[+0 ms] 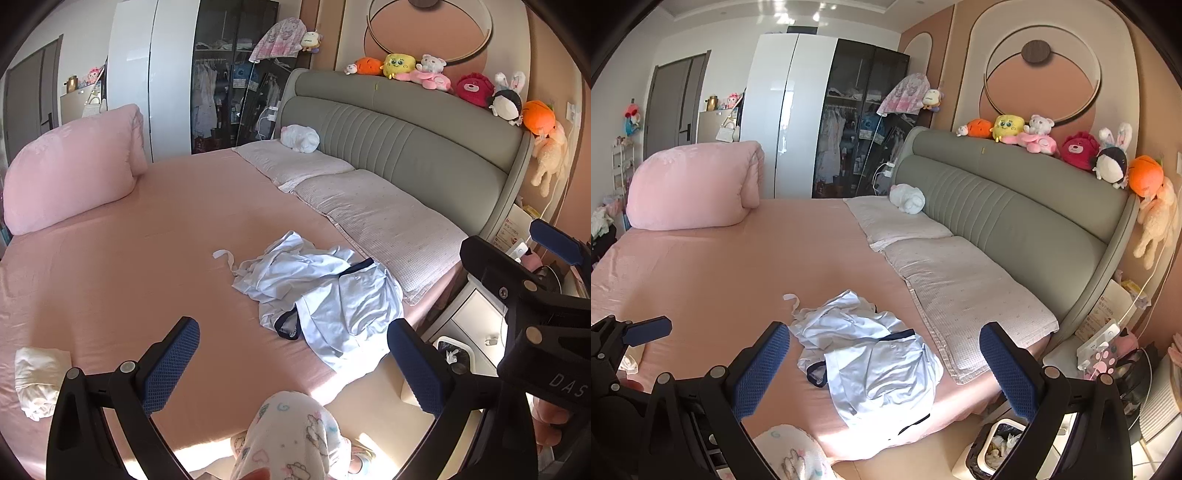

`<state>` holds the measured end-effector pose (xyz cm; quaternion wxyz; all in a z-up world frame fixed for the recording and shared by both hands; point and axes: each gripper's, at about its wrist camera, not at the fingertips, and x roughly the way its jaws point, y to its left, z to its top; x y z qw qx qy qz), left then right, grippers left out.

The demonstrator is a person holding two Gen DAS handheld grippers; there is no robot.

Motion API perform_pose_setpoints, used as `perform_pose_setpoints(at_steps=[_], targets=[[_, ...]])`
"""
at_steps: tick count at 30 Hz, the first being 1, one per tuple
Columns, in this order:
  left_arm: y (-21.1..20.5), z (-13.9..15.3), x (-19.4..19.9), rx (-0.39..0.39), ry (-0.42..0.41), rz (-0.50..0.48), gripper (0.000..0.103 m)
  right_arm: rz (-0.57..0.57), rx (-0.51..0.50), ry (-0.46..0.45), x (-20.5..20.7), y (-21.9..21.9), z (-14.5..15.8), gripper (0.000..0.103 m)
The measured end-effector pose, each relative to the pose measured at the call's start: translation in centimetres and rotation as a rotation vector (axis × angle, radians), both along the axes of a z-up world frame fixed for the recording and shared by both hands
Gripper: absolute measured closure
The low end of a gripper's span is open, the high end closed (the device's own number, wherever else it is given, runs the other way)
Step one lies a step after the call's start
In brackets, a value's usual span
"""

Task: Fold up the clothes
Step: 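Move both grippers toward the light-blue garment on the bed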

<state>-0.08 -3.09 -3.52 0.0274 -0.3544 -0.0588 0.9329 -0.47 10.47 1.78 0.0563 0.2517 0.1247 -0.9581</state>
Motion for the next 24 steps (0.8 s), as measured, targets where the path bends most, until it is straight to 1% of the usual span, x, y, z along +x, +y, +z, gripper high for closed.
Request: perform_pose_setpoints(at_steps=[5, 7, 9, 14, 16, 21, 24], targets=[[0.0, -1.9, -0.3, 0.001, -0.059, -0.004, 0.000, 0.001, -0.004, -0.056, -0.7, 0.3, -1.9, 0.000], [0.3, -2.4, -0.4, -0.011, -0.080, -0.011, 0.000, 0.003, -0.010, -0.084, -1.1, 0.5, -2.7, 0.000], [0.6, -2.9, -0.7, -0.026, -0.091, -0.014, 0.000, 0.003, -0.016, -0.111, -1.5, 0.8, -3.5, 0.000], [1.1, -3.6, -1.6, -0.042, -0.115, -0.023, 0.000, -0.006, -0.046, -0.140, -2.5, 1.9, -4.5, 0.000], [1.4, -4.0, -2.2, -0.051, -0.130, -0.026, 0.000, -0.014, -0.035, -0.155, -3.0, 2.2, -5.0, 0.000], [2.5, -5.9, -4.2, -0.073, -0.205, -0.034, 0.000, -0.038, -0.008, -0.198, -4.4, 3.0, -6.6, 0.000], [3.3, -7.3, -5.4, -0.055, -0.264, -0.061, 0.000, -0.065, -0.003, -0.233, -5.4, 3.9, -7.7, 0.000]])
